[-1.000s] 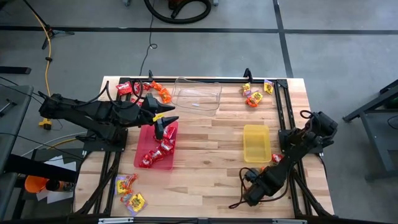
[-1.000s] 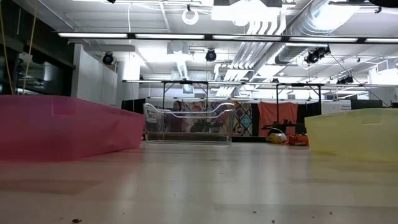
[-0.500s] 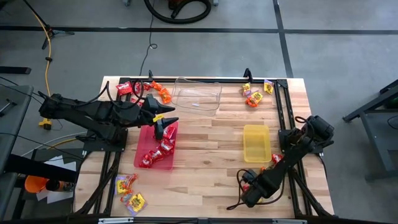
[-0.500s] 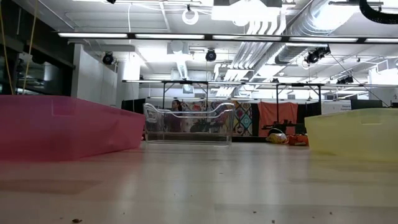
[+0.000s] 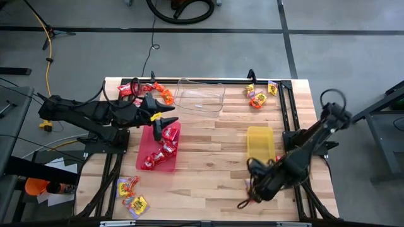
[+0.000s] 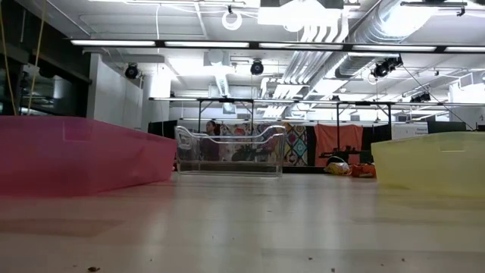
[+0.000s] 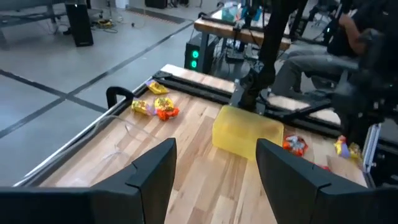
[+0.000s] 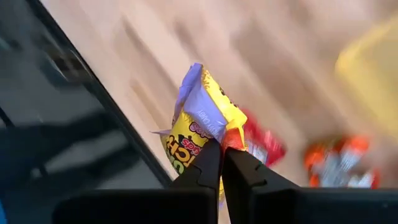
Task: Sort candy
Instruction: Put the yellow candy into the transparent bin
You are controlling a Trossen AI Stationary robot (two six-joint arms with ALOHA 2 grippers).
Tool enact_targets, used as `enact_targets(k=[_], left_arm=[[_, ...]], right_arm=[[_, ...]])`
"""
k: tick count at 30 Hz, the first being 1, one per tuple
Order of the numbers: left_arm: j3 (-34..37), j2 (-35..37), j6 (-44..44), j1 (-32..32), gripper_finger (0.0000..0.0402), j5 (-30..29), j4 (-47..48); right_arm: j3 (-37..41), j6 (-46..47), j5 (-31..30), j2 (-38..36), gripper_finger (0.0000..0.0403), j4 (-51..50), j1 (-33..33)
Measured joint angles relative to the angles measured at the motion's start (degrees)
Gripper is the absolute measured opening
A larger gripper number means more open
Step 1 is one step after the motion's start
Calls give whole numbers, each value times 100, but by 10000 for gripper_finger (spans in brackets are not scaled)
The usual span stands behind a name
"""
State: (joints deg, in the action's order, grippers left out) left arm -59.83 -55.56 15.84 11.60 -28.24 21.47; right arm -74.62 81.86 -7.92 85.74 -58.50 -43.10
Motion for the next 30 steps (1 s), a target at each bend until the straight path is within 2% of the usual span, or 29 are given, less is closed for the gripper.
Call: enact_targets(k=[5, 10, 16, 23, 26, 30], left_arm=[[0, -4, 1, 0, 209, -84, 14], [0, -3, 172, 0, 209, -86, 11], [0, -5, 489, 0, 209, -86, -89], [0, -8, 323, 29, 209, -86, -859], [0, -8, 45, 61, 209, -86, -1139], [0, -8, 35, 59, 209, -89, -1233]], right_arm=[[-57, -377, -1459, -681, 1, -253, 200], [-57, -1201, -2203, -1007, 1, -467, 700], [-55, -3091, -2162, -967, 1, 100, 1862], [-53, -5729, -1922, -765, 0, 1920, 3748], [-53, -6428, -1744, -539, 0, 2843, 4509], [-53, -6866, -1689, -102, 0, 3661, 5276]])
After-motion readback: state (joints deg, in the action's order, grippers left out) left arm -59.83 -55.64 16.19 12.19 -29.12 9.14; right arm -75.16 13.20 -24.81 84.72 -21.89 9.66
